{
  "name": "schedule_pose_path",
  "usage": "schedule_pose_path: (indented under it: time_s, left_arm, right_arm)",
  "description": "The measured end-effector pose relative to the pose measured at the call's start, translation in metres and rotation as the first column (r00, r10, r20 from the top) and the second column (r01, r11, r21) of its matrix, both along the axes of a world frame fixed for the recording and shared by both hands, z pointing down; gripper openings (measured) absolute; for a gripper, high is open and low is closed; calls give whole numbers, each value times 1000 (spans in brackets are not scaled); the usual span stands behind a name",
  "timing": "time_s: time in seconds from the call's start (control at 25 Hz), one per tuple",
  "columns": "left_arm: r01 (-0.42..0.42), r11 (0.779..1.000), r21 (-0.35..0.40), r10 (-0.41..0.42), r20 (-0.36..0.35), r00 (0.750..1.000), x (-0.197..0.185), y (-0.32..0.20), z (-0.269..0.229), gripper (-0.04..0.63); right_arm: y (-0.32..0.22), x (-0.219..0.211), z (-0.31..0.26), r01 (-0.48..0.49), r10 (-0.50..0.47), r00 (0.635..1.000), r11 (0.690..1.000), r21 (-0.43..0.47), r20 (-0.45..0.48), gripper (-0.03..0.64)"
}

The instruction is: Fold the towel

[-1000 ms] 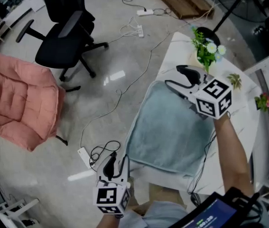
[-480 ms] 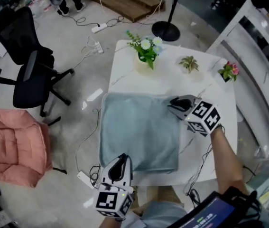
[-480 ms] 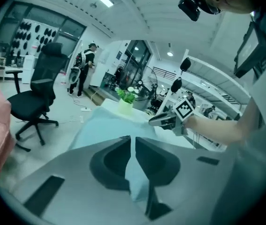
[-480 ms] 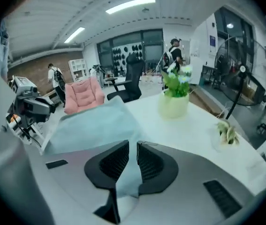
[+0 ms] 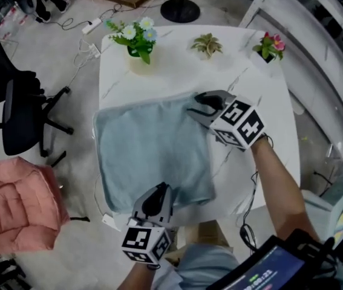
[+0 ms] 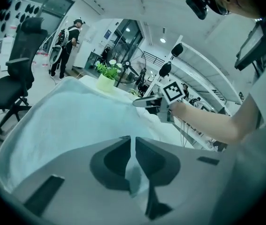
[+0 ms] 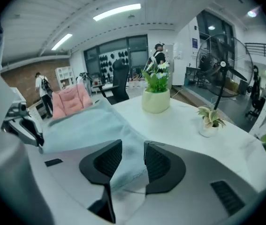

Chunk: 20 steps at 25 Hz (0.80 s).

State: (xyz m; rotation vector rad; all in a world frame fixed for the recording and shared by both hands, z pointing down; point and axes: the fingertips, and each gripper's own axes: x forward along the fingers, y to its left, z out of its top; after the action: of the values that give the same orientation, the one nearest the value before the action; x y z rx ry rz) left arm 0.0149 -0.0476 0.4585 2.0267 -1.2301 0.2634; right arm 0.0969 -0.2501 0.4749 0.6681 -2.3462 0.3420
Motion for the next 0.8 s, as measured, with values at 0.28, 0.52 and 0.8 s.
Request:
schedule_pose_path:
  time_s: [0.28, 0.52, 0.8]
  left_arm:
    - [-4, 999, 55, 2, 38, 999, -28, 11, -14, 35]
    - [-12, 995, 95, 9, 37, 999, -48, 17, -20, 35]
    - [34, 997, 70, -40, 82, 996, -92, 34, -5, 37]
  right_arm:
    - [140, 34, -19, -86, 88, 996, 992, -92, 18, 160]
    - [249, 29, -3, -113, 115, 993, 991, -75, 18, 158]
    - [271, 28, 28, -158, 162, 983, 986, 53, -86, 147]
